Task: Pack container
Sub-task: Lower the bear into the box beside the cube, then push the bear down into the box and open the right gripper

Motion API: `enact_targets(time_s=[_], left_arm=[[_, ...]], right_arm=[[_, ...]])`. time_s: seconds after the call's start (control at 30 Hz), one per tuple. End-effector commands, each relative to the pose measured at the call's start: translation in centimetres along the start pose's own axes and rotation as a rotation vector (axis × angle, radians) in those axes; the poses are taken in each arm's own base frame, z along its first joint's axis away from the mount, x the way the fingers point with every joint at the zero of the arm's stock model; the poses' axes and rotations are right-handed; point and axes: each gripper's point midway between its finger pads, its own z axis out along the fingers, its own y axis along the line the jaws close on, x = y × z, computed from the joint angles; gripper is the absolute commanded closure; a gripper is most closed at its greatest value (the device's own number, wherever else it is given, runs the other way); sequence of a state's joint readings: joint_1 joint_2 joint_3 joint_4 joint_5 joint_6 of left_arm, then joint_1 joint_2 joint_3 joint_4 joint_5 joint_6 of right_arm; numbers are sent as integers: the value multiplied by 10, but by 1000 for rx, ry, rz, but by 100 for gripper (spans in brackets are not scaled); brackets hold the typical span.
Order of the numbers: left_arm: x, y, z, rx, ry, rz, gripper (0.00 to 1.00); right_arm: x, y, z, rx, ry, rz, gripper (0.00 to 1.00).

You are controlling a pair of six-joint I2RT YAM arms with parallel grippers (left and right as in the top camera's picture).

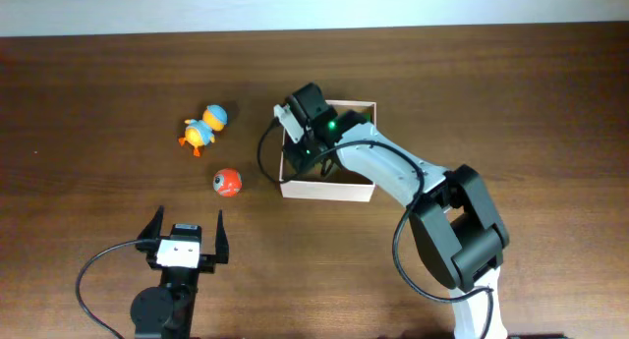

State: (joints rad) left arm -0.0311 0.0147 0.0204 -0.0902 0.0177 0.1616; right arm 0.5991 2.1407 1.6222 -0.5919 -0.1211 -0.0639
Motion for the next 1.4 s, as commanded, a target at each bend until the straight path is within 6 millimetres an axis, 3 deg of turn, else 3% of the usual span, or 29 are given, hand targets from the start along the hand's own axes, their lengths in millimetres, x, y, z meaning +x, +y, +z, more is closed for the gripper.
enact_targets(time_s=[0.0,0.17,0.4,0.53,0.8,1.37], left_arm=[[1,1,0,-8,-1,13,1],[1,1,0,-8,-1,13,1],[1,1,0,-8,-1,13,1],[1,1,0,-8,-1,13,1],[1,1,0,-8,0,13,1],[1,1,0,-8,-1,13,1]], right_arm=[[-21,7,-11,-6,-34,-19,57],[-28,10,-19,-8,-36,-22,57],[-19,9,-20,-4,2,-24,57],[-6,5,-20,15,55,-26,58],[18,7,-23,10,153,-31,75],[49,9,-29,-21,281,-167,77]])
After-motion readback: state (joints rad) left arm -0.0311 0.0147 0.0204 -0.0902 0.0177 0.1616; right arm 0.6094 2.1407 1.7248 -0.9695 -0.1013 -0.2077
